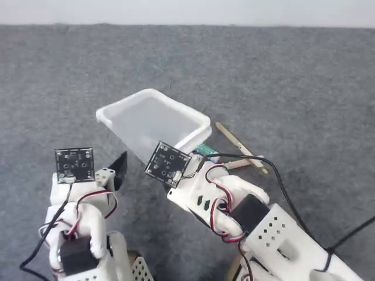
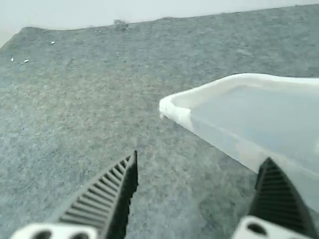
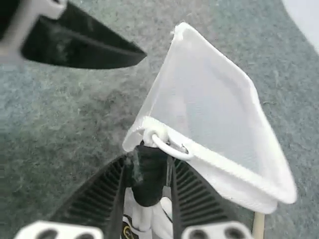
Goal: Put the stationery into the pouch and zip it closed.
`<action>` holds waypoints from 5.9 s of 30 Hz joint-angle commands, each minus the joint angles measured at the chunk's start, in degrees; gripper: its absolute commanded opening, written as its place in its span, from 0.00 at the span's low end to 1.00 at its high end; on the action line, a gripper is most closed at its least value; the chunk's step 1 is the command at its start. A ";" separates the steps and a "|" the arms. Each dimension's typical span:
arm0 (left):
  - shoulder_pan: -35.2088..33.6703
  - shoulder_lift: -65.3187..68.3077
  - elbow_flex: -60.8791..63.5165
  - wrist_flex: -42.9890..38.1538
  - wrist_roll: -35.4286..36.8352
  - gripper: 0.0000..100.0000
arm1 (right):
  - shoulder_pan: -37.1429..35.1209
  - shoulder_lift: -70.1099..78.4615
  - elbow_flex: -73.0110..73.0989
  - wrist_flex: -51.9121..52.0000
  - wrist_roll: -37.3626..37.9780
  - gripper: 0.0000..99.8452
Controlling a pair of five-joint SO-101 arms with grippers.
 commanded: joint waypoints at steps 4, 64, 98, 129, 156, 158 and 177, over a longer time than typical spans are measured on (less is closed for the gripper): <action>5.80 -0.97 -5.41 5.36 1.05 0.38 | 1.27 -2.33 -0.44 -2.51 0.00 0.01; 13.27 -1.05 7.34 -10.81 9.76 0.10 | 4.18 -1.98 0.79 -4.18 -1.93 0.01; 2.37 -1.05 5.67 -12.04 10.20 0.08 | 11.74 -2.33 0.62 -5.76 -2.29 0.01; -5.19 -1.05 4.79 -13.45 15.91 0.08 | 17.98 -2.42 -2.46 -3.21 -5.45 0.01; 6.86 -0.97 7.08 -9.23 11.43 0.31 | 11.03 -25.71 1.67 7.43 0.70 0.01; 7.47 -0.97 7.25 -9.32 10.99 0.31 | 10.95 -25.71 1.76 7.43 0.53 0.01; 8.18 -0.97 6.90 -10.55 6.95 0.01 | 10.07 -25.36 1.58 8.13 0.97 0.15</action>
